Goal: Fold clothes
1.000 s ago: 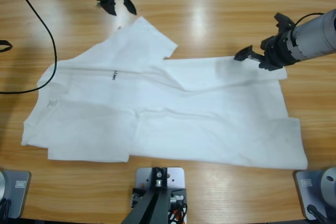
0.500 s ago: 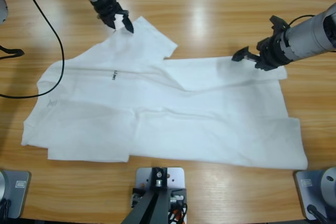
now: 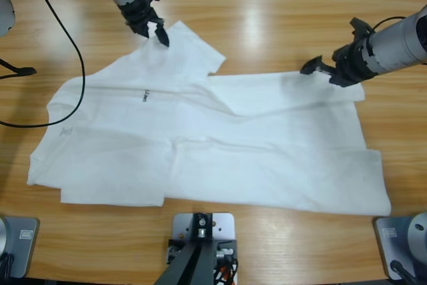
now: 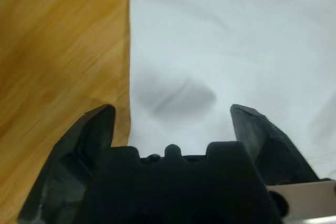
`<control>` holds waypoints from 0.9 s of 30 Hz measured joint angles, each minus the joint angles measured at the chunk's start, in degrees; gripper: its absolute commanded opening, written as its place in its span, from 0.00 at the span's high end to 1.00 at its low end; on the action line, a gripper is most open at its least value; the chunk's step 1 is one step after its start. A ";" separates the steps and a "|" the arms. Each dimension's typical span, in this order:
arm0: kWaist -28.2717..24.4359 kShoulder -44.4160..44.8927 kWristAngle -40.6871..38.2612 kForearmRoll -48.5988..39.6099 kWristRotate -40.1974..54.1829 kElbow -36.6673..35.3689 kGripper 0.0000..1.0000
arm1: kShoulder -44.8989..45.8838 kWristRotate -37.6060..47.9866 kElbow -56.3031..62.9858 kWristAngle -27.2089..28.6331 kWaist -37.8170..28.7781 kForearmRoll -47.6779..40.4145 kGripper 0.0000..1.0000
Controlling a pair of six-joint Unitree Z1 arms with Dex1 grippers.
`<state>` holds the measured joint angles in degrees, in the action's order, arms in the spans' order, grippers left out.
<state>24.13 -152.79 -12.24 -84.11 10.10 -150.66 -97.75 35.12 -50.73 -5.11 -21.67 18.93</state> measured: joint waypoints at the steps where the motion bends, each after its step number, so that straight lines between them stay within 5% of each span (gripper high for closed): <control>1: 0.19 -0.01 0.57 -0.40 0.33 0.00 1.00 | 0.00 0.00 0.00 0.00 0.05 0.00 0.09; 27: -0.71 -0.73 0.30 -2.01 -2.07 -0.55 1.00 | -1.26 0.00 0.00 -0.15 0.22 -0.25 0.10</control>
<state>23.42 -153.52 -11.94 -86.12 8.04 -151.21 -99.01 35.12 -50.73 -5.25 -21.45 18.68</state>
